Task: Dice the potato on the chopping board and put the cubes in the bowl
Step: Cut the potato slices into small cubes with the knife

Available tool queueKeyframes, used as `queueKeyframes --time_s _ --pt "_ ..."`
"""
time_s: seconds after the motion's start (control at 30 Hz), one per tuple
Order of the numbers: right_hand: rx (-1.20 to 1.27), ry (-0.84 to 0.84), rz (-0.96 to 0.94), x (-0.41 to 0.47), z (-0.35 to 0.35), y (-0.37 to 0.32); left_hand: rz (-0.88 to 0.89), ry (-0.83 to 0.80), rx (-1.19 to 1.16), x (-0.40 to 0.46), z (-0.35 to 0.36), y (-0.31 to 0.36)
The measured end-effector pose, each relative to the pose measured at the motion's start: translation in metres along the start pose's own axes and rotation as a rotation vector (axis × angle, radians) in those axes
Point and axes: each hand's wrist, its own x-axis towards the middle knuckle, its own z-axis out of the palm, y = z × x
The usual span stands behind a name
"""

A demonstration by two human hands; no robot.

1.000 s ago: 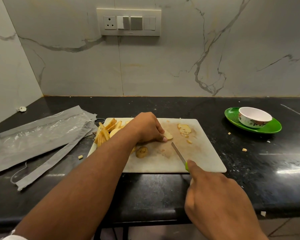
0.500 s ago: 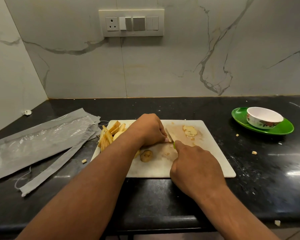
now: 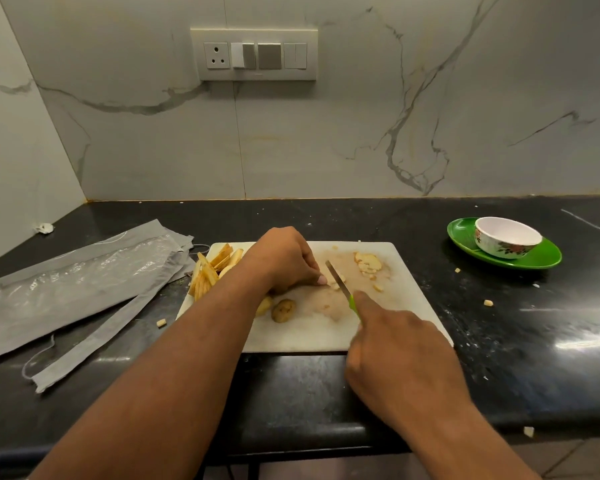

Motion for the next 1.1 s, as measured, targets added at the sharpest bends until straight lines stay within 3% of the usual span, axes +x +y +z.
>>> queueKeyframes --time_s 0.3,0.7,0.83,1.1 --pt "0.081 0.01 -0.023 0.044 0.029 -0.014 0.013 -0.021 -0.001 0.002 -0.002 -0.003" --pt "-0.006 -0.077 -0.005 -0.024 0.012 0.003 0.032 -0.041 0.005 0.0 -0.004 -0.001" --pt "0.011 -0.024 0.014 -0.023 0.007 0.001 0.051 -0.052 -0.043 -0.003 -0.007 -0.006" --pt "0.062 -0.03 -0.045 0.014 0.023 -0.024 0.023 0.296 -0.327 0.0 -0.012 -0.013"
